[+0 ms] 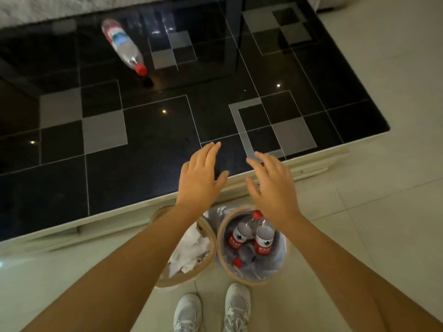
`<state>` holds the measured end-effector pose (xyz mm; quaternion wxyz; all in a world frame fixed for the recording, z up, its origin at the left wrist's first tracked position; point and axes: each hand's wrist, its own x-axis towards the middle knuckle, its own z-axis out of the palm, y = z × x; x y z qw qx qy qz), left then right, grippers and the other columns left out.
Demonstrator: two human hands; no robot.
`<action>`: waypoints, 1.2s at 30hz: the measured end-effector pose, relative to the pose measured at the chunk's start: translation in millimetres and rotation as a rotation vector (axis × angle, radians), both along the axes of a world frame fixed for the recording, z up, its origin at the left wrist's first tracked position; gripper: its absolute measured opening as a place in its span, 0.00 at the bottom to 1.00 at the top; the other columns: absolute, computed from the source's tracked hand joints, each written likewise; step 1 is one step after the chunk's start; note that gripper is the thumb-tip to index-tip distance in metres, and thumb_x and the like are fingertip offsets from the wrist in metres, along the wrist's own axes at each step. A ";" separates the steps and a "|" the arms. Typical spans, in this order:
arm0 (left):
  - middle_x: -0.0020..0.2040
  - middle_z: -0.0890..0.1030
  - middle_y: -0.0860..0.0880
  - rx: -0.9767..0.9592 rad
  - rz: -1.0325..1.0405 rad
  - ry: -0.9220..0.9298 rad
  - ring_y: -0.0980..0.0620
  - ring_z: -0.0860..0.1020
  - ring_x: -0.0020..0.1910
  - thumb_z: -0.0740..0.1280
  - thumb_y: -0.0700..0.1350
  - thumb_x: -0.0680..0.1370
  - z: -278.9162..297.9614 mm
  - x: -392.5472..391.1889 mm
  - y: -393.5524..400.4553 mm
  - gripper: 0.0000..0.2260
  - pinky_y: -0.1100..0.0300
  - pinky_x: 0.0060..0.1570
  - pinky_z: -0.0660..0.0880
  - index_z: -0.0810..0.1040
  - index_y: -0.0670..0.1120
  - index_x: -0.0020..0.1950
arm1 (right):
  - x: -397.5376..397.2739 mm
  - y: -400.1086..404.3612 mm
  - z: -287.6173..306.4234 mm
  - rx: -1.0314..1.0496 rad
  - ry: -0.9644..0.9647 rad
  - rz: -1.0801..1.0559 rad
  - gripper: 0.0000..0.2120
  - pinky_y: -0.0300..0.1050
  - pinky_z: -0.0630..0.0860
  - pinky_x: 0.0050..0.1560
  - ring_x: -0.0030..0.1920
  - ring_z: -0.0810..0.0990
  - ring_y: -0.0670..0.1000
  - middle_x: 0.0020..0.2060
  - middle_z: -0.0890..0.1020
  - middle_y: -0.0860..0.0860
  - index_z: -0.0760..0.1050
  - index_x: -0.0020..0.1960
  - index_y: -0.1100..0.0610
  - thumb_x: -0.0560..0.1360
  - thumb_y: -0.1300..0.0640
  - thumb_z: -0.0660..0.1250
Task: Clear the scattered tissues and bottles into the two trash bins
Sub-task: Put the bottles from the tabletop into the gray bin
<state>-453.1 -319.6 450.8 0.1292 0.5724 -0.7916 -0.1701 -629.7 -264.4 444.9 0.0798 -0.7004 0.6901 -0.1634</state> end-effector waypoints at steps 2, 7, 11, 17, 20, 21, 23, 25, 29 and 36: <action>0.77 0.59 0.51 -0.010 -0.002 -0.087 0.51 0.58 0.75 0.61 0.56 0.79 5.7 17.1 -18.1 0.30 0.53 0.70 0.59 0.54 0.51 0.77 | 8.3 -20.1 5.8 0.022 0.075 0.037 0.22 0.58 0.64 0.68 0.70 0.66 0.56 0.69 0.70 0.55 0.68 0.70 0.55 0.78 0.50 0.60; 0.78 0.55 0.51 -0.016 0.032 -0.183 0.51 0.55 0.76 0.60 0.56 0.79 18.7 70.1 -69.0 0.31 0.53 0.71 0.57 0.50 0.52 0.78 | 45.8 -71.4 14.7 0.063 0.187 0.095 0.26 0.60 0.63 0.68 0.71 0.67 0.57 0.70 0.69 0.56 0.65 0.72 0.55 0.76 0.49 0.63; 0.78 0.56 0.51 -0.012 0.078 -0.173 0.50 0.56 0.76 0.62 0.55 0.78 27.4 114.1 -130.3 0.32 0.51 0.71 0.57 0.51 0.51 0.78 | 89.3 -125.1 16.5 0.105 0.248 0.134 0.28 0.60 0.64 0.68 0.70 0.68 0.58 0.70 0.70 0.56 0.66 0.72 0.54 0.75 0.48 0.65; 0.77 0.56 0.50 0.045 0.047 -0.196 0.48 0.55 0.76 0.68 0.51 0.75 24.2 167.6 -236.1 0.36 0.47 0.71 0.57 0.52 0.52 0.77 | 166.5 -205.1 3.4 0.146 0.239 0.104 0.28 0.59 0.60 0.70 0.72 0.64 0.56 0.73 0.65 0.56 0.60 0.74 0.54 0.77 0.46 0.58; 0.77 0.57 0.49 0.063 -0.020 -0.209 0.47 0.55 0.75 0.71 0.47 0.72 16.7 185.5 -288.4 0.39 0.45 0.71 0.57 0.52 0.51 0.77 | 195.9 -238.7 -5.4 0.183 0.204 0.049 0.27 0.58 0.57 0.71 0.74 0.61 0.56 0.74 0.62 0.55 0.58 0.75 0.54 0.78 0.47 0.57; 0.77 0.57 0.48 0.045 -0.056 -0.230 0.47 0.55 0.75 0.71 0.44 0.72 14.0 189.4 -306.3 0.39 0.46 0.71 0.57 0.53 0.51 0.77 | 202.2 -248.2 -8.2 0.186 0.196 0.032 0.27 0.58 0.57 0.71 0.74 0.61 0.56 0.74 0.63 0.56 0.58 0.75 0.54 0.78 0.47 0.58; 0.77 0.57 0.47 -0.004 -0.147 -0.289 0.46 0.55 0.75 0.71 0.40 0.72 8.8 193.7 -343.8 0.39 0.45 0.71 0.57 0.53 0.51 0.77 | 210.6 -265.3 -13.1 0.188 0.184 0.002 0.27 0.60 0.59 0.70 0.73 0.63 0.58 0.73 0.65 0.57 0.61 0.74 0.55 0.78 0.48 0.59; 0.77 0.54 0.47 -0.054 -0.255 -0.382 0.45 0.53 0.76 0.70 0.38 0.72 3.7 193.4 -378.8 0.39 0.43 0.72 0.57 0.53 0.51 0.77 | 214.4 -279.2 -18.1 0.188 0.183 -0.024 0.26 0.61 0.61 0.69 0.72 0.65 0.59 0.72 0.66 0.58 0.63 0.73 0.57 0.77 0.49 0.60; 0.79 0.48 0.47 -0.030 -0.352 -0.514 0.43 0.45 0.77 0.72 0.39 0.71 -2.9 182.8 -432.1 0.41 0.36 0.71 0.55 0.53 0.53 0.77 | 214.7 -296.7 -25.9 0.230 0.217 -0.059 0.27 0.61 0.61 0.70 0.72 0.64 0.58 0.73 0.65 0.58 0.61 0.74 0.56 0.78 0.48 0.60; 0.72 0.64 0.44 0.033 -0.455 -0.703 0.39 0.57 0.73 0.74 0.48 0.70 -13.2 180.2 -460.5 0.34 0.35 0.68 0.57 0.63 0.51 0.73 | 213.9 -289.2 -32.0 0.278 0.221 -0.078 0.27 0.61 0.61 0.70 0.72 0.65 0.59 0.72 0.65 0.58 0.63 0.73 0.56 0.77 0.49 0.60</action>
